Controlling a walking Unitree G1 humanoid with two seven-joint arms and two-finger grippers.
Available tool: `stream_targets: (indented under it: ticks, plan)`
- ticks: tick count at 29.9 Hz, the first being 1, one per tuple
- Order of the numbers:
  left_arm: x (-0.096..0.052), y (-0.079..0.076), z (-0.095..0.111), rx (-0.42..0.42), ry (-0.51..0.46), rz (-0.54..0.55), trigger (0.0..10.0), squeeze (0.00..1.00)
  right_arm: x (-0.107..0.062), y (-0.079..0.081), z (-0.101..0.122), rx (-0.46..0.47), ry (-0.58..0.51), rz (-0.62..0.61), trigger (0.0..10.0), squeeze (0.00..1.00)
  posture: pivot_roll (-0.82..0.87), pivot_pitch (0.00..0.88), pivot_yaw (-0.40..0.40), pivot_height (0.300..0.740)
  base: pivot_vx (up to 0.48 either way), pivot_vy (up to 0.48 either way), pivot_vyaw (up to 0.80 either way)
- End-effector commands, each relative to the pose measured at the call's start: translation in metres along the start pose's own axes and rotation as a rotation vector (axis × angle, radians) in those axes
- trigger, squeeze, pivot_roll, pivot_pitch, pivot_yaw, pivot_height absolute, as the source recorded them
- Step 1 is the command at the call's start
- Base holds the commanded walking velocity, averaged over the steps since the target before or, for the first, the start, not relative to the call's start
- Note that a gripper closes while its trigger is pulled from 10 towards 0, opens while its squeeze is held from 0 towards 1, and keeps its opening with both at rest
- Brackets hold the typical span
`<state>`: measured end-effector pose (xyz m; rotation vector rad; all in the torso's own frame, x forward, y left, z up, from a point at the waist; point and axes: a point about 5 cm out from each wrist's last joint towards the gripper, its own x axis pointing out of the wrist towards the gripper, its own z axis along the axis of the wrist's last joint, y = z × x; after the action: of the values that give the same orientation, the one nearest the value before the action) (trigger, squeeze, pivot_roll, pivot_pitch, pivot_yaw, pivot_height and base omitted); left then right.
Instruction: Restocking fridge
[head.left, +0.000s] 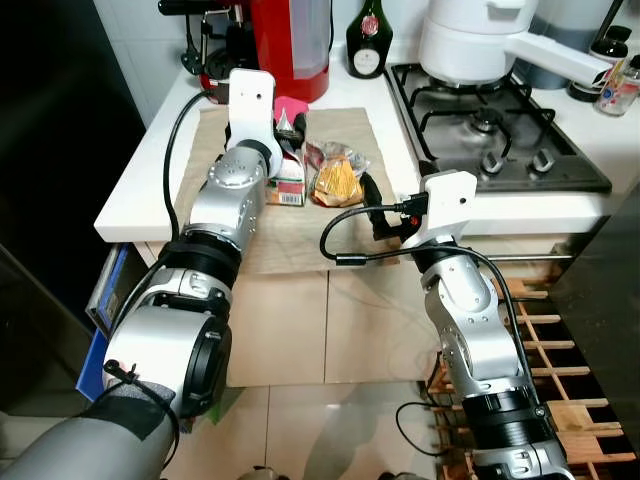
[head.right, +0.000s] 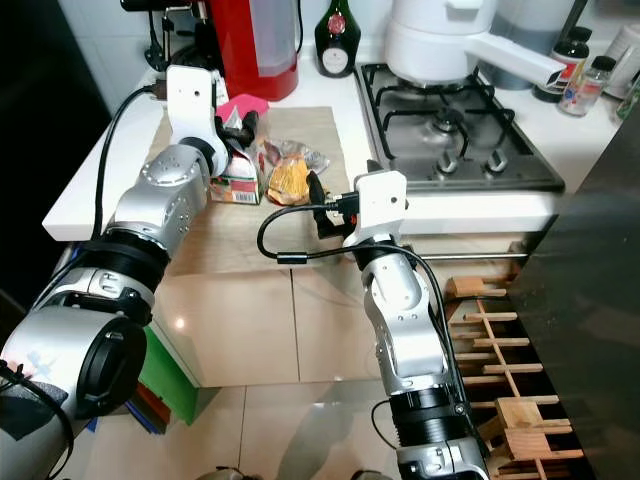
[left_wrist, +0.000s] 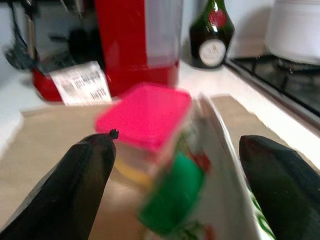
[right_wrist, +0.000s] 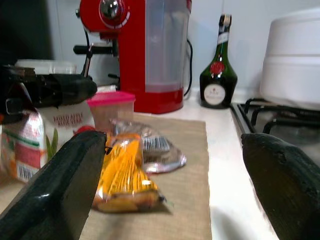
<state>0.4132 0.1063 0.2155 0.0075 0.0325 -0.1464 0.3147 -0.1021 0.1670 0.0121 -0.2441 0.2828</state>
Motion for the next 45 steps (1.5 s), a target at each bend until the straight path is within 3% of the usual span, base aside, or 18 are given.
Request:
stream_targets:
  ticks: [1, 6, 7, 8, 9, 19, 28, 37, 39, 41, 42, 44, 45]
  plan:
    - [0.002, -0.004, 0.006, -0.017, -0.004, -0.018, 10.0, 0.0, 0.0, 0.001, 0.004, -0.002, -0.008, 0.0, 10.0, 0.0, -0.05, 0.02, 0.074, 0.74, 0.0, 0.0, 0.0]
    - [0.002, -0.001, -0.001, -0.003, 0.024, 0.002, 10.0, 0.0, -0.001, 0.001, 0.004, -0.003, -0.006, 0.001, 10.0, 0.0, -0.05, 0.023, 0.073, 0.74, 0.0, 0.0, 0.0]
    - [0.001, 0.003, -0.004, -0.001, 0.039, 0.025, 8.6, 0.0, -0.001, 0.001, 0.004, -0.003, -0.004, 0.001, 10.0, 0.0, -0.05, 0.022, 0.073, 0.74, 0.0, 0.0, 0.0]
    - [0.001, 0.003, -0.004, -0.001, 0.039, 0.025, 8.6, 0.0, -0.001, 0.001, 0.004, -0.003, -0.004, 0.001, 10.0, 0.0, -0.05, 0.022, 0.073, 0.74, 0.0, 0.0, 0.0]
    - [0.001, 0.006, -0.007, -0.002, 0.049, 0.043, 0.0, 0.0, -0.001, 0.001, 0.004, -0.003, -0.001, 0.002, 10.0, 0.0, -0.05, 0.021, 0.074, 0.74, 0.0, 0.0, 0.0]
    - [0.002, 0.003, -0.004, 0.015, 0.015, 0.024, 0.0, 0.0, 0.0, 0.0, 0.003, -0.002, 0.004, -0.002, 10.0, 0.0, -0.06, 0.008, 0.081, 0.74, 0.0, 0.0, 0.0]
    - [0.002, 0.002, 0.0, -0.049, -0.033, -0.018, 0.0, 0.0, -0.003, -0.002, 0.001, -0.006, 0.006, -0.02, 10.0, 0.0, -0.07, 0.0, 0.098, 0.74, 0.0, 0.0, 0.0]
    - [-0.012, 0.008, 0.048, -0.027, -0.341, -0.113, 0.0, 0.0, -0.004, -0.007, 0.001, -0.018, 0.0, -0.05, 10.0, 0.0, -0.08, 0.0, 0.114, 0.74, 0.0, 0.0, 0.0]
    - [-0.026, 0.024, 0.062, -0.022, -0.445, -0.088, 0.0, 0.0, -0.004, -0.008, 0.002, -0.021, -0.009, -0.061, 10.0, 0.0, -0.07, 0.0, 0.111, 0.74, 0.0, 0.0, 0.0]
    - [-0.034, 0.032, 0.068, -0.02, -0.487, -0.073, 0.0, 0.0, -0.004, -0.009, 0.003, -0.022, -0.012, -0.066, 10.0, 0.0, -0.07, 0.0, 0.108, 0.74, 0.0, 0.0, 0.0]
    - [-0.052, 0.047, 0.073, -0.016, -0.552, -0.035, 3.1, 0.0, -0.005, -0.012, 0.003, -0.029, -0.018, -0.075, 10.0, 0.0, -0.05, 0.0, 0.094, 0.74, 0.0, 0.0, 0.0]
    - [-0.059, 0.05, 0.073, -0.015, -0.568, -0.022, 3.1, 0.0, -0.005, -0.013, 0.003, -0.033, -0.019, -0.079, 10.0, 0.0, -0.05, 0.0, 0.089, 0.74, 0.0, 0.0, 0.0]
    - [-0.065, 0.053, 0.072, 0.007, -0.576, -0.008, 10.0, 0.0, -0.005, -0.015, 0.003, -0.038, -0.024, -0.089, 10.0, 0.0, -0.04, 0.0, 0.084, 0.74, 0.0, 0.0, 0.0]
